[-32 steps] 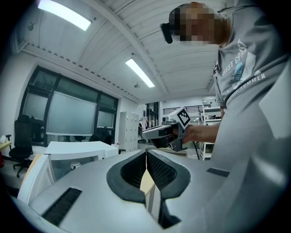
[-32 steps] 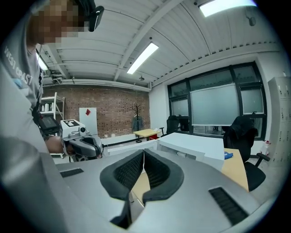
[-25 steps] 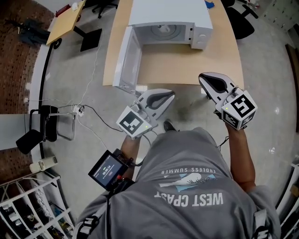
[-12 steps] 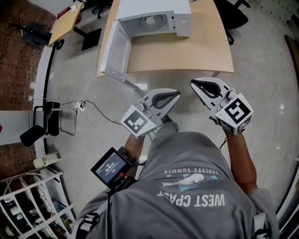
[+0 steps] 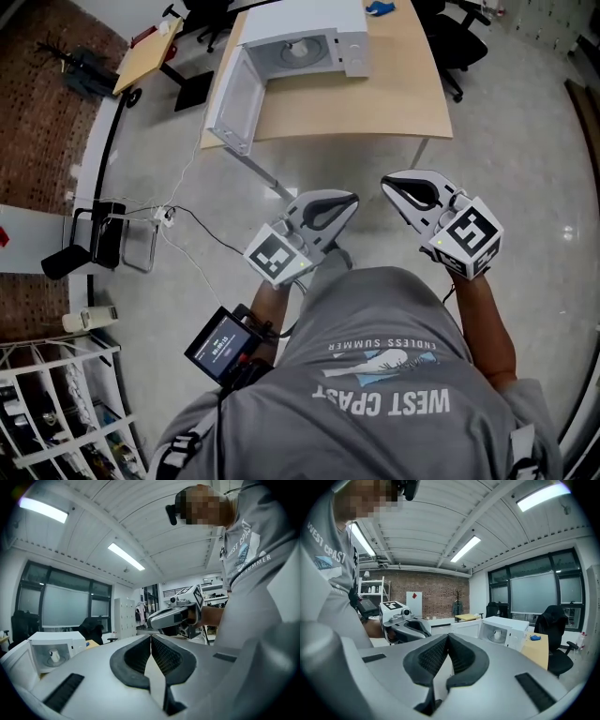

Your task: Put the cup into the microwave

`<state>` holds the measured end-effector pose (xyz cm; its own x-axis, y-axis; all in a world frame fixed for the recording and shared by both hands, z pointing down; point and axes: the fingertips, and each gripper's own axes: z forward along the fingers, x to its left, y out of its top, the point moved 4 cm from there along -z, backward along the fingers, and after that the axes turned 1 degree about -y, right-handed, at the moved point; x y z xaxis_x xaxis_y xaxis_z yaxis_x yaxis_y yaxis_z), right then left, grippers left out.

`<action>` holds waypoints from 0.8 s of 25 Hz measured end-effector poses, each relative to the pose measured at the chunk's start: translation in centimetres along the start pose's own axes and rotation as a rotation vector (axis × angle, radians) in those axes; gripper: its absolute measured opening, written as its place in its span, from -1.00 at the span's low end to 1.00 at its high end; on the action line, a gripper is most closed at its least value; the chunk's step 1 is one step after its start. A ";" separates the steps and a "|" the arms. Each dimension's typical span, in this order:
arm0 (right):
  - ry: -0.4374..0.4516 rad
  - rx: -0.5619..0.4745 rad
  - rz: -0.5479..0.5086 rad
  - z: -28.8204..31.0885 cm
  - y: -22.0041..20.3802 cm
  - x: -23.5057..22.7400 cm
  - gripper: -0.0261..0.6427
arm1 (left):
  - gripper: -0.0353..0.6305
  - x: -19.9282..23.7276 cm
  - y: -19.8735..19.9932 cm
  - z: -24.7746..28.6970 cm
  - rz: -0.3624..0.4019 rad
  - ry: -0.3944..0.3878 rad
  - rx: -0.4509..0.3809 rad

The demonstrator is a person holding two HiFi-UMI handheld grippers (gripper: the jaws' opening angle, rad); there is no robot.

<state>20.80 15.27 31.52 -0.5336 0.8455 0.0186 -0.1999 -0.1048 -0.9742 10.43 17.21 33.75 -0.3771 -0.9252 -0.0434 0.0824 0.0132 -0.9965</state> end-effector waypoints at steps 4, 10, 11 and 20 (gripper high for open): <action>0.031 -0.013 -0.017 -2.2 1.3 2.4 -0.87 | -0.82 -2.9 1.3 -1.1 0.001 0.031 -0.003; 0.071 -0.049 -0.011 -2.2 3.0 4.8 -0.87 | -0.82 -3.9 1.9 -3.4 -0.028 0.058 0.025; 0.077 -0.056 -0.009 -1.7 3.1 5.3 -0.87 | -0.82 -3.8 1.7 -3.8 -0.025 0.055 0.025; 0.032 0.005 -0.008 2.2 3.9 9.2 -0.87 | -0.82 -2.4 2.0 -8.6 -0.042 0.011 0.003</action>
<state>13.28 21.52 28.44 -0.5054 0.8626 0.0195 -0.2083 -0.1000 -0.9730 3.55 22.67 31.28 -0.3906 -0.9206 -0.0025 0.0693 -0.0267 -0.9972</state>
